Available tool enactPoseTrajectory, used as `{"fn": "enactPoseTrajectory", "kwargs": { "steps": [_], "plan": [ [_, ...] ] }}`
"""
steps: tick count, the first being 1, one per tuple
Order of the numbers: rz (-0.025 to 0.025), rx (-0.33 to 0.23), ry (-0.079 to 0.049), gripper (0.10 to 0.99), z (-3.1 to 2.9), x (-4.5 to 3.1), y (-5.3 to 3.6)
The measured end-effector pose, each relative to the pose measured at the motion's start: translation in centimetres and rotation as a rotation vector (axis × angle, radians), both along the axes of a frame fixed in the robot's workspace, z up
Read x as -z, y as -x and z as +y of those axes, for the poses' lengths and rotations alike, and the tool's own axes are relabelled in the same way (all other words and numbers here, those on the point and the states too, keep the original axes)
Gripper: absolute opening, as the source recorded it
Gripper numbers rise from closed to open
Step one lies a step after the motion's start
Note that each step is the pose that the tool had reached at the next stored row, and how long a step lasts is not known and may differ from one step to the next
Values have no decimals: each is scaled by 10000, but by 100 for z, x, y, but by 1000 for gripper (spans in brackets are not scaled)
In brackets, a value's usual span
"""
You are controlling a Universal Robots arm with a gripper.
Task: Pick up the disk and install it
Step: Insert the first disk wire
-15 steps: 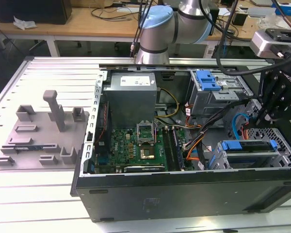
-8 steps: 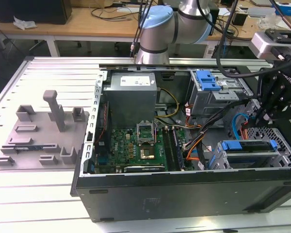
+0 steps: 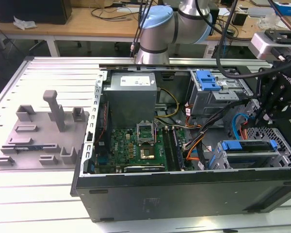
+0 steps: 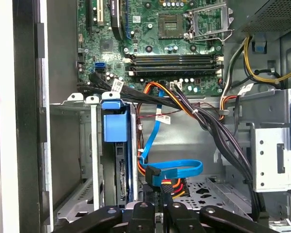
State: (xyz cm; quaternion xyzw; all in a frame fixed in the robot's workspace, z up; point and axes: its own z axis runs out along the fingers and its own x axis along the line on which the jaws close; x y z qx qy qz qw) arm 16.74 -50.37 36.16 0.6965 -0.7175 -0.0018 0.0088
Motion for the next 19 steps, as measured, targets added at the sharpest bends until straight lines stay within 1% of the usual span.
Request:
{"fn": "enactPoseTrajectory", "kwargs": {
  "steps": [3,5,8,13,19],
  "plan": [
    [0,0,-17,165,-21,0,0],
    [0,-8,-34,165,-51,0,0],
    [0,-32,-67,165,-117,0,-1],
    [0,-63,-101,165,-171,1,-1],
    [0,-106,-101,165,-189,8,-2]
  ]
}}
